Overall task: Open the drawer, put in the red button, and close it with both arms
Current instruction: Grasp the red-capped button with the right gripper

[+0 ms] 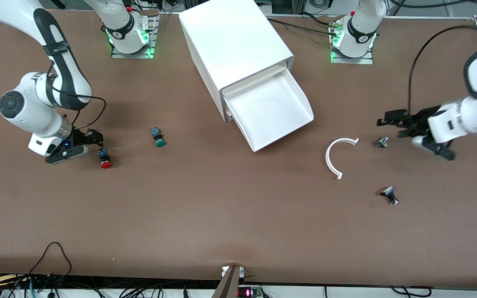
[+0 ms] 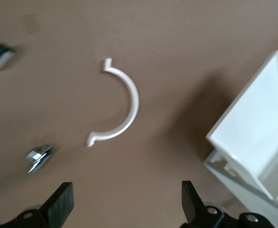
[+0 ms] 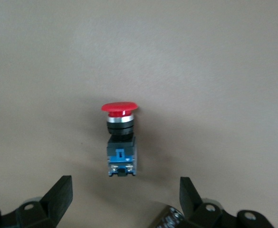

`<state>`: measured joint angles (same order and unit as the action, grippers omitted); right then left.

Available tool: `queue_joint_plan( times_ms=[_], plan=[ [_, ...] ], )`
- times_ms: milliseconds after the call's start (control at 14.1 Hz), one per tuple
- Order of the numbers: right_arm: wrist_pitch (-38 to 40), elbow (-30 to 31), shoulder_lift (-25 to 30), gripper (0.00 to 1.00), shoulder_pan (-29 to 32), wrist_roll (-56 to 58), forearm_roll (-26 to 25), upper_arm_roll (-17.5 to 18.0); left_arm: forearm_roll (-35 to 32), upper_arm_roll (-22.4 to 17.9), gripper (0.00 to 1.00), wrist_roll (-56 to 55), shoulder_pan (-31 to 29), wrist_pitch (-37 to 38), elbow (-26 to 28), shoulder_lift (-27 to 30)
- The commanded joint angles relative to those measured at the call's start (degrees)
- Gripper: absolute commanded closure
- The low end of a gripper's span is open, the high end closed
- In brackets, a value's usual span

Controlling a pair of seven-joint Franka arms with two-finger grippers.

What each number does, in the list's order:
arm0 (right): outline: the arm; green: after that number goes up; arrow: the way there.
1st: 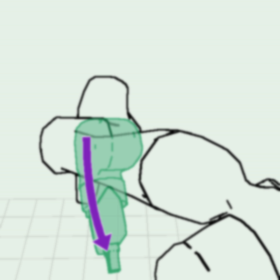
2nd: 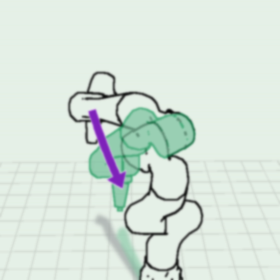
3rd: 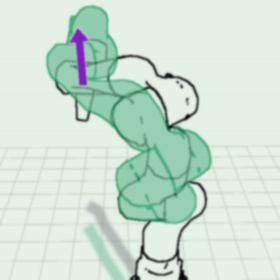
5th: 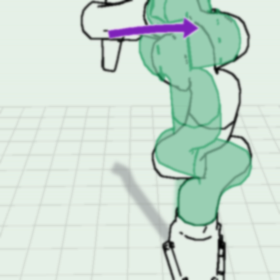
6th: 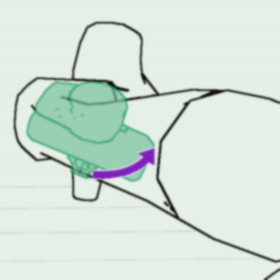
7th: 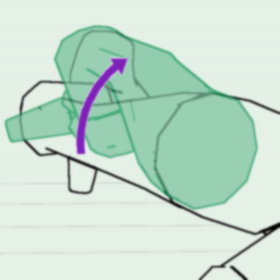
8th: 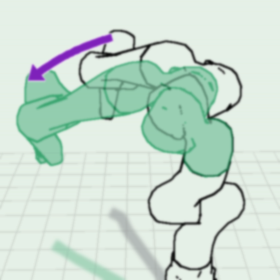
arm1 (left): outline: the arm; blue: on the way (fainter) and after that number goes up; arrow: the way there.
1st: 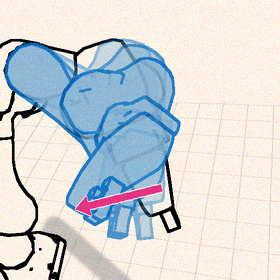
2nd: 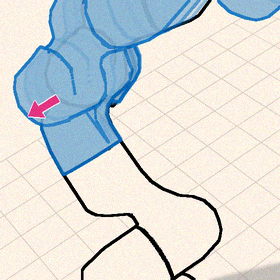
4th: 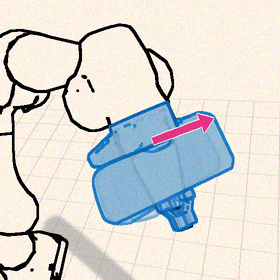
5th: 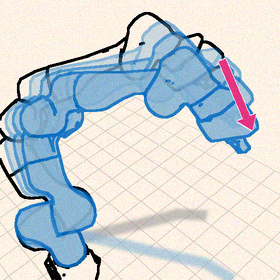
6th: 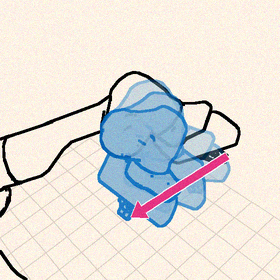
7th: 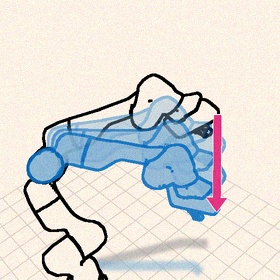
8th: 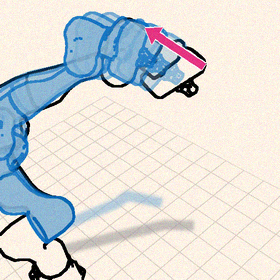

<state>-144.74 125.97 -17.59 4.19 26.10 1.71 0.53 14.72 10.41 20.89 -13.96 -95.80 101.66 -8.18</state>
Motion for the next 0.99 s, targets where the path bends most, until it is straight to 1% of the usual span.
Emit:
queue_joint_plan(
  times_ms=[0, 284, 426, 638, 709, 780, 851, 922],
  plan=[
    [-2.29, 1.12, -0.60, 0.00, 0.21, 1.76, 0.92, 0.35, -7.66, 0.14, 0.00, -5.33, 0.16, 5.87, -4.79, 2.46],
    [-4.49, 1.38, -2.27, 0.00, 0.21, 1.93, 0.92, 0.44, -13.65, 0.14, 0.00, -5.86, 0.16, 6.86, -5.59, 7.02],
    [-6.77, 2.26, -3.06, 0.03, 0.21, 2.11, 0.92, 1.40, -15.85, 0.05, 0.00, -8.05, 0.42, 6.86, -5.51, 8.43],
    [-11.78, 3.93, -5.26, 0.05, 0.21, 2.46, 0.92, 1.67, -16.12, -0.82, 0.00, -7.36, 0.51, 6.16, -5.68, 8.35],
    [-13.09, 4.37, -5.78, 0.07, 0.29, 3.59, 0.92, 1.58, -16.65, -1.09, 0.00, -7.36, 0.69, 6.07, -6.55, 7.83],
    [-14.06, 4.55, -6.40, 0.14, 0.29, 4.82, 0.92, 1.58, -17.09, -1.27, 0.00, -7.36, 0.69, 6.24, -7.78, 7.22],
    [-14.25, 4.64, -6.58, 0.28, 0.29, 5.70, 0.92, 1.58, -17.18, -1.27, 0.00, -7.27, 0.69, 6.24, -7.88, 7.04],
    [-14.16, 4.55, -6.58, 0.46, 0.29, 7.02, 0.92, 1.58, -17.27, -1.35, 0.00, -7.27, 0.69, 6.33, -7.79, 7.03]
  ],
)
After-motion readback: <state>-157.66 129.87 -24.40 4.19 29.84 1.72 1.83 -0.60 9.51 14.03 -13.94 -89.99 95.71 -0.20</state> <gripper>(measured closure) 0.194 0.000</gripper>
